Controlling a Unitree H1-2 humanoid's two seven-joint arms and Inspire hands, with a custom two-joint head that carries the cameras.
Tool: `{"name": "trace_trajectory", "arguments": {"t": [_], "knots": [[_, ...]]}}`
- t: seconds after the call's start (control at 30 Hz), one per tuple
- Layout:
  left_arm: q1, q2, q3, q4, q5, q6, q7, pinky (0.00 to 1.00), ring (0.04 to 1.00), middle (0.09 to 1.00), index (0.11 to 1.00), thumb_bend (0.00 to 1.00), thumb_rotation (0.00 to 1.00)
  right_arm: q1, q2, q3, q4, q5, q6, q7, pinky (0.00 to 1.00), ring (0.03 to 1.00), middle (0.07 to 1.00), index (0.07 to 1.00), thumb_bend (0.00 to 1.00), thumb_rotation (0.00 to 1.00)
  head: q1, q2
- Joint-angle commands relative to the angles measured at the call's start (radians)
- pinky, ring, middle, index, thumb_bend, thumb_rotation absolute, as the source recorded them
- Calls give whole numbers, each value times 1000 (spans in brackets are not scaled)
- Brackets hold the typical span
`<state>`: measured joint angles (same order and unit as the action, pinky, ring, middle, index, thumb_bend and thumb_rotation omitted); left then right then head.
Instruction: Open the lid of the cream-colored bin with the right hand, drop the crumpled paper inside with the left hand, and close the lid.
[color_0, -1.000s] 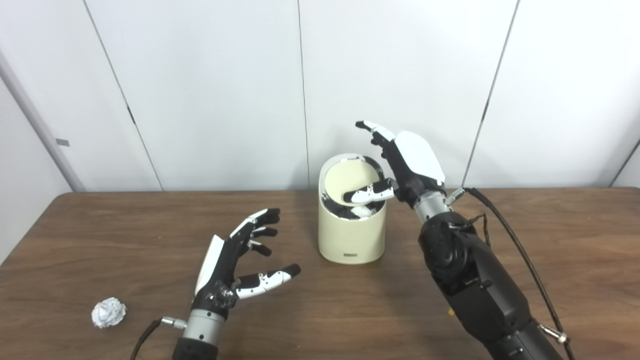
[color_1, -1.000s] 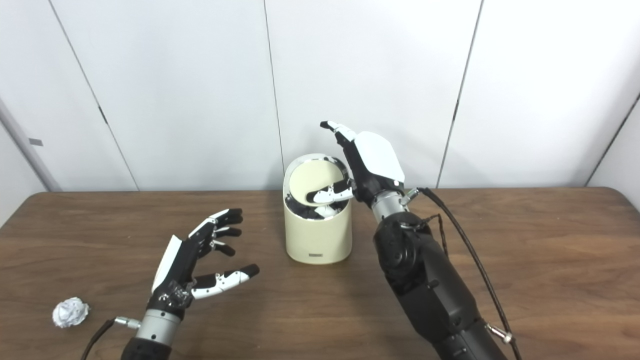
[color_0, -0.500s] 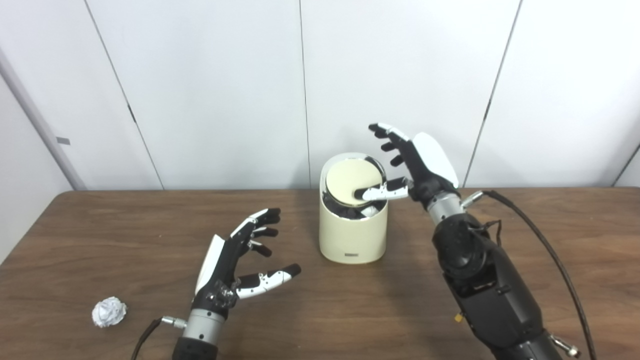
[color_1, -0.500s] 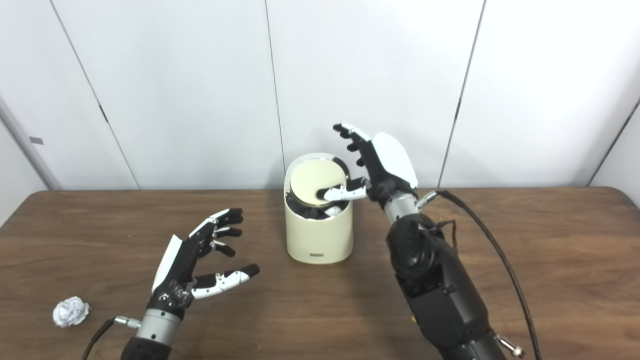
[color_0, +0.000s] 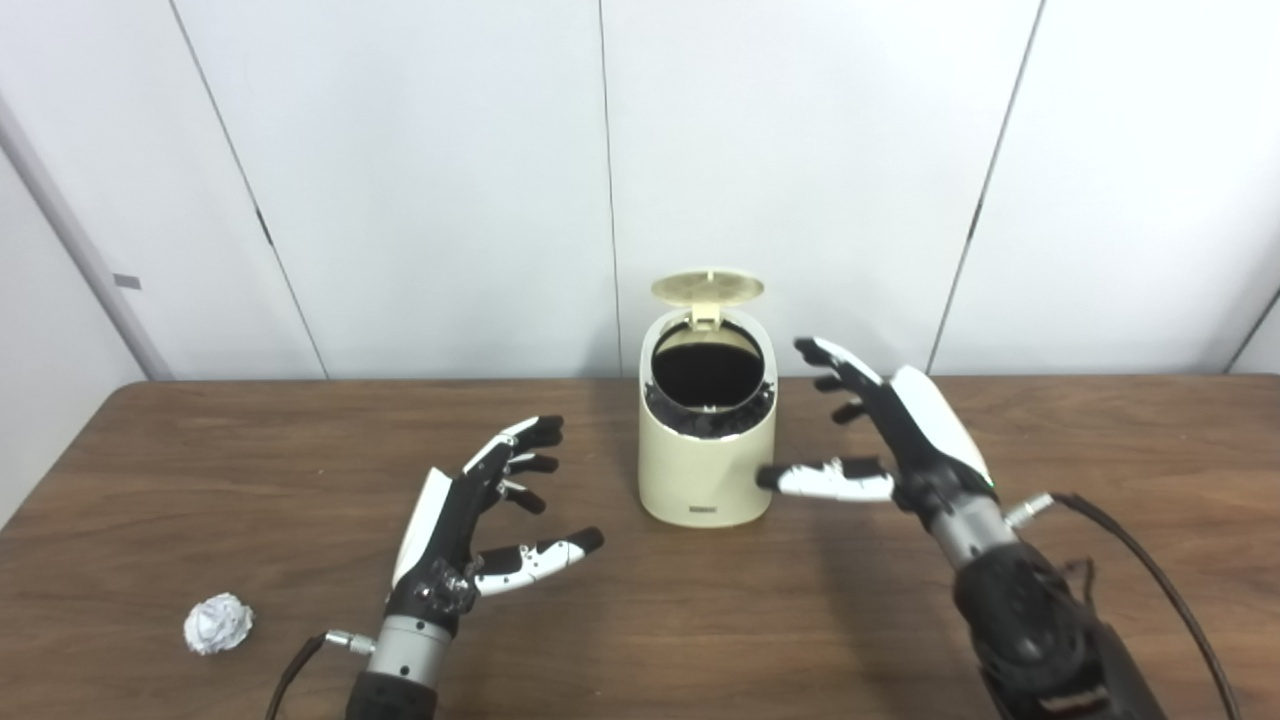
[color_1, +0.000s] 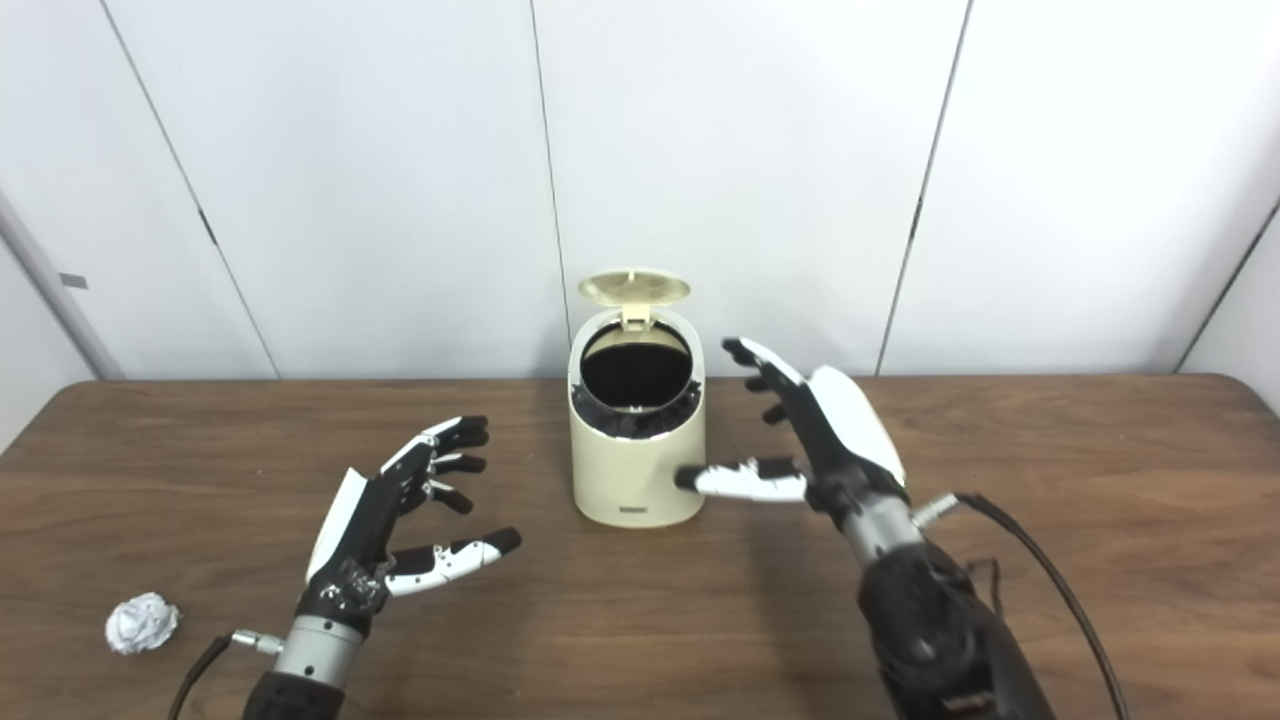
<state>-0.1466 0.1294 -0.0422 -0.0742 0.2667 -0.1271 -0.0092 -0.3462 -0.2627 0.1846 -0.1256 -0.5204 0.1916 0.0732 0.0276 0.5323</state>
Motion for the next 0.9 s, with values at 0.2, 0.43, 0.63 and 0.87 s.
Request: {"name": "trace_trajectory", "arguments": {"t": [0.2, 0.43, 0.63, 0.87], "knots": [[-30, 5, 8, -24, -15, -25, 7, 556, 741, 812, 832, 751, 144, 60, -24, -42, -26, 66, -137, -11, 693, 825, 899, 924, 867, 503, -2, 1], [-27, 4, 6, -29, -9, -19, 8, 567, 742, 812, 831, 751, 146, 98, -7, -33, -27, 62, -114, 2, 677, 840, 921, 915, 875, 368, 17, 2], [-23, -9, -5, -29, 17, -33, 22, 559, 728, 807, 829, 745, 135, 107, -19, -38, -17, 67, -126, 8, 656, 840, 922, 928, 856, 339, 165, -7], [20, -47, -24, -84, 74, -18, 46, 562, 744, 817, 831, 737, 133, 111, -43, -72, -33, 112, -115, 42, 743, 877, 934, 938, 825, 225, 337, -27]]}}
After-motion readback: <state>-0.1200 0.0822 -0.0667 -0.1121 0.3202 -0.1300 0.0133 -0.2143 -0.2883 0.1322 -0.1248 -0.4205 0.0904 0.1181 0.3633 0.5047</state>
